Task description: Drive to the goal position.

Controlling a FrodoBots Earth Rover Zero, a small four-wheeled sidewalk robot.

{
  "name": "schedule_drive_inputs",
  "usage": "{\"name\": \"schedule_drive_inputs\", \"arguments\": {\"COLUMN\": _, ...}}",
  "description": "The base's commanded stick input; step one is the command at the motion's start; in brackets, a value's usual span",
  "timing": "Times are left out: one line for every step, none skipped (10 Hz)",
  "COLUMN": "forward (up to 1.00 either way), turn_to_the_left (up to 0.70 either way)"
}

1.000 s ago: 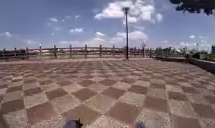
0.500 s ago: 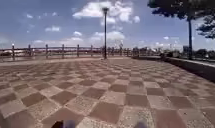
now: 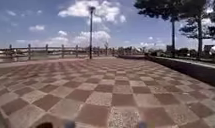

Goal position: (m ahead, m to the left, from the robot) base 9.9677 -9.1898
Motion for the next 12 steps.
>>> {"name": "schedule_drive_inputs", "arguments": {"forward": 0.70, "turn_to_the_left": 0.00}}
{"name": "schedule_drive_inputs", "arguments": {"forward": 0.70, "turn_to_the_left": 0.00}}
{"name": "schedule_drive_inputs", "arguments": {"forward": 0.70, "turn_to_the_left": 0.27}}
{"name": "schedule_drive_inputs", "arguments": {"forward": 0.70, "turn_to_the_left": 0.27}}
{"name": "schedule_drive_inputs", "arguments": {"forward": 0.70, "turn_to_the_left": 0.27}}
{"name": "schedule_drive_inputs", "arguments": {"forward": 0.70, "turn_to_the_left": 0.17}}
{"name": "schedule_drive_inputs", "arguments": {"forward": 0.70, "turn_to_the_left": 0.03}}
{"name": "schedule_drive_inputs", "arguments": {"forward": 0.70, "turn_to_the_left": 0.00}}
{"name": "schedule_drive_inputs", "arguments": {"forward": 0.70, "turn_to_the_left": 0.00}}
{"name": "schedule_drive_inputs", "arguments": {"forward": 0.70, "turn_to_the_left": 0.00}}
{"name": "schedule_drive_inputs", "arguments": {"forward": 0.70, "turn_to_the_left": -0.14}}
{"name": "schedule_drive_inputs", "arguments": {"forward": 0.70, "turn_to_the_left": -0.27}}
